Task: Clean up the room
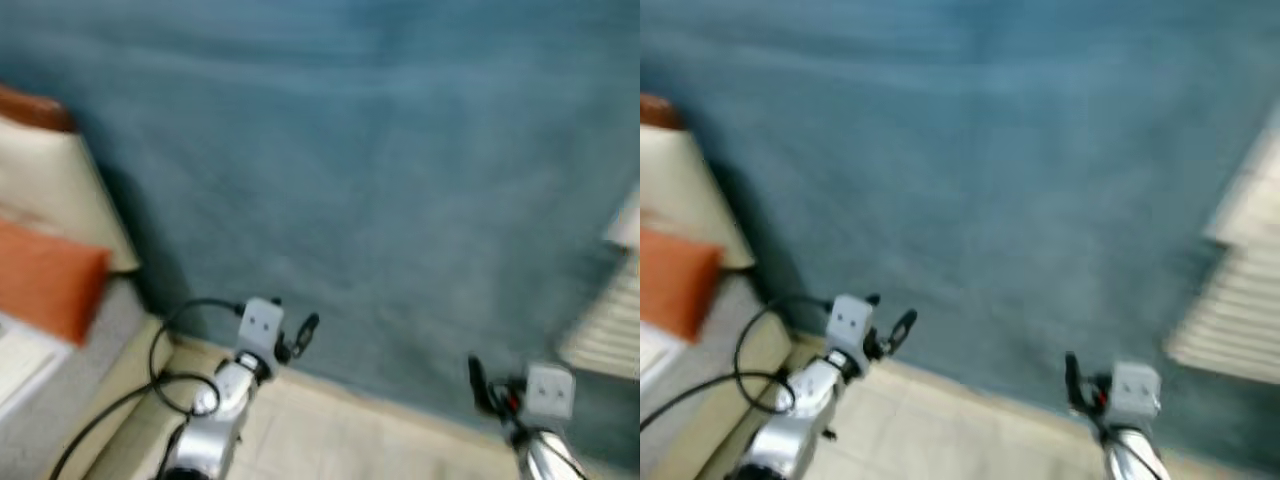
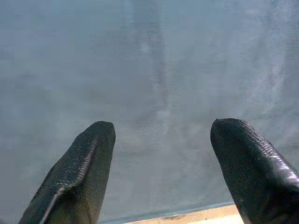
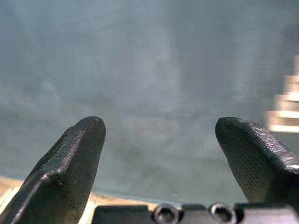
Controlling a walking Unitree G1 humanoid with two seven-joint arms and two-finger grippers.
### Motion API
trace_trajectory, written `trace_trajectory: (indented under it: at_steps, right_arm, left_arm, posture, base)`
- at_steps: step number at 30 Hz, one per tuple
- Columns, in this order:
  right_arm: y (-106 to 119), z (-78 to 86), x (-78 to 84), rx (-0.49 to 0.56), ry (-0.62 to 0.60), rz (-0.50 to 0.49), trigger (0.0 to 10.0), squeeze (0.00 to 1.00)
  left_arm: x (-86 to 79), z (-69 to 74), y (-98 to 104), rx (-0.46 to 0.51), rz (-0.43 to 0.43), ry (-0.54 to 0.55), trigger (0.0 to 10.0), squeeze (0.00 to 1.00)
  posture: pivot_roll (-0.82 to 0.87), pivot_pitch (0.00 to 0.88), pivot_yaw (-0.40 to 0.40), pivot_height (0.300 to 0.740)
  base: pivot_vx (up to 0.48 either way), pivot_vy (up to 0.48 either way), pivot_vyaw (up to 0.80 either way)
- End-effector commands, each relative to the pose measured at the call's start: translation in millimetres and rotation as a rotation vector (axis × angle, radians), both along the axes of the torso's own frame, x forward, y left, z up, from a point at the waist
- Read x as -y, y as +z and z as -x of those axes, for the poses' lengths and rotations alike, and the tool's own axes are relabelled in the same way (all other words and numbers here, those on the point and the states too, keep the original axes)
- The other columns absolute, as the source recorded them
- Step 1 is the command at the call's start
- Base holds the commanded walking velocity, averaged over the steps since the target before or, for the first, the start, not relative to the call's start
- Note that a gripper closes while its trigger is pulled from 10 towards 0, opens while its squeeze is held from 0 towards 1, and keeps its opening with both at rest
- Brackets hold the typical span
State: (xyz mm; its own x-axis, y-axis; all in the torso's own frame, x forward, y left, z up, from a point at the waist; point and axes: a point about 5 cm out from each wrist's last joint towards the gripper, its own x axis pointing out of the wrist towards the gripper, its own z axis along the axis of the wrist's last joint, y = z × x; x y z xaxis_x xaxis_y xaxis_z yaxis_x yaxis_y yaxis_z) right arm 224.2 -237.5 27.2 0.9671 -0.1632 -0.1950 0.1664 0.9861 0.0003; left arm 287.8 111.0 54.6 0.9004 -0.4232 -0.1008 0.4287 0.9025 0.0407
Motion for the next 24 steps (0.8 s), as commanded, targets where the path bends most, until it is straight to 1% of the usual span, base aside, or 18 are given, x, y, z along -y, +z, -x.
trace_trajectory:
  at_steps: [1,3,4,5,6,7,8,9,10,11,12,13,15,16,18,20,21,24]
  right_arm:
    - [3.3,-0.5,3.5,0.014,-0.005,0.008,10.0,0.00]
    - [6.3,-4.2,-0.8,0.026,0.034,0.043,10.0,0.00]
    - [8.5,-6.7,-2.9,0.039,0.047,0.041,10.0,0.00]
    - [12.3,-16.4,-9.0,0.053,0.084,0.020,10.0,0.00]
    - [13.0,-18.9,-10.1,0.056,0.088,0.009,10.0,0.00]
    - [16.8,-28.1,-15.1,0.065,0.107,-0.076,10.0,0.00]
    - [25.6,-44.7,-27.4,0.073,0.176,-0.164,10.0,0.00]
    - [30.9,-49.9,-33.5,0.091,0.205,-0.167,10.0,0.00]
    - [33.3,-51.0,-39.1,0.098,0.236,-0.178,10.0,0.00]
    - [34.4,-49.3,-51.1,0.100,0.308,-0.185,10.0,0.00]
    - [32.3,-44.2,-61.7,0.098,0.376,-0.218,10.0,0.00]
    - [28.9,-40.9,-66.3,0.083,0.407,-0.241,10.0,0.00]
    - [20.4,-39.8,-67.7,0.035,0.417,-0.301,10.0,0.00]
    - [19.9,-39.9,-67.2,0.031,0.415,-0.305,10.0,0.00]
    - [18.9,-39.4,-63.0,0.021,0.404,-0.275,10.0,0.00]
    - [18.9,-39.4,-63.0,0.021,0.404,-0.275,10.0,0.00]
    - [18.0,-37.6,-54.5,0.003,0.368,-0.188,10.0,0.00]
    - [17.6,-36.2,-50.2,0.002,0.347,-0.171,10.0,0.00]
  left_arm:
    - [5.5,-1.4,-0.1,-0.007,-0.005,-0.016,10.0,0.00]
    - [3.2,-3.1,-0.9,-0.012,-0.016,0.007,10.0,0.00]
    - [-0.2,-4.9,-1.0,-0.015,-0.014,0.037,10.0,0.00]
    - [-15.6,-6.6,-1.8,-0.019,-0.011,0.153,10.0,0.00]
    - [-19.9,-6.3,-2.1,-0.021,-0.012,0.184,10.0,0.00]
    - [-32.0,0.7,-3.4,-0.020,-0.007,0.240,10.0,0.00]
    - [-46.9,15.8,-2.9,0.008,-0.022,0.287,10.0,0.00]
    - [-50.6,18.4,0.8,0.024,-0.024,0.309,10.0,0.00]
    - [-51.8,18.8,5.1,0.041,-0.029,0.319,10.0,0.00]
    - [-51.8,18.9,12.3,0.061,-0.049,0.324,10.0,0.00]
    - [-49.9,23.4,16.3,0.057,-0.077,0.317,10.0,0.00]
    - [-47.9,28.2,18.7,0.051,-0.086,0.309,10.0,0.00]
    - [-45.8,33.0,23.4,0.048,-0.092,0.322,10.0,0.00]
    - [-45.3,32.6,23.6,0.046,-0.089,0.330,10.0,0.00]
    - [-43.8,28.1,23.0,0.028,-0.082,0.340,10.0,0.00]
    - [-43.8,28.1,23.0,0.028,-0.082,0.340,10.0,0.00]
    - [-46.5,23.7,18.3,-0.021,-0.068,0.352,10.0,0.00]
    - [-44.3,22.3,11.8,-0.047,-0.072,0.340,10.0,0.00]
  posture:
    - [-0.11,0.000,0.034,0.740]
    - [-0.11,0.000,0.033,0.740]
    - [-0.10,0.000,0.033,0.740]
    - [-0.09,0.000,0.034,0.740]
    - [-0.09,0.000,0.034,0.740]
    - [-0.08,0.000,0.028,0.740]
    - [-0.06,0.000,0.019,0.740]
    - [-0.04,0.000,0.012,0.740]
    - [-0.03,0.000,0.010,0.740]
    - [-0.02,0.000,0.003,0.740]
    - [-0.01,0.000,0.001,0.740]
    - [-0.01,0.000,0.002,0.740]
    - [0.00,0.000,0.003,0.740]
    - [0.00,0.000,0.003,0.740]
    - [-0.01,0.003,0.002,0.740]
    - [-0.01,0.003,0.002,0.740]
    - [-0.02,0.005,0.000,0.740]
    - [-0.02,0.007,-0.001,0.740]
  base:
    - [0.000,-0.480,-0.77]
    - [0.000,-0.480,-0.79]
    - [0.000,-0.480,0.00]
    - [0.000,-0.360,0.00]
    - [0.000,-0.360,0.00]
    - [0.000,0.000,0.00]
    - [0.000,0.000,0.00]
    - [0.000,0.000,0.00]
    - [0.000,0.000,0.00]
    - [0.000,0.000,0.00]
    - [0.000,0.000,0.00]
    - [0.000,0.000,0.00]
    - [0.000,0.000,0.00]
    - [0.000,0.000,0.00]
    - [0.000,0.000,0.00]
    - [0.000,0.000,0.00]
    - [0.000,0.000,0.00]
    - [0.000,0.000,0.00]
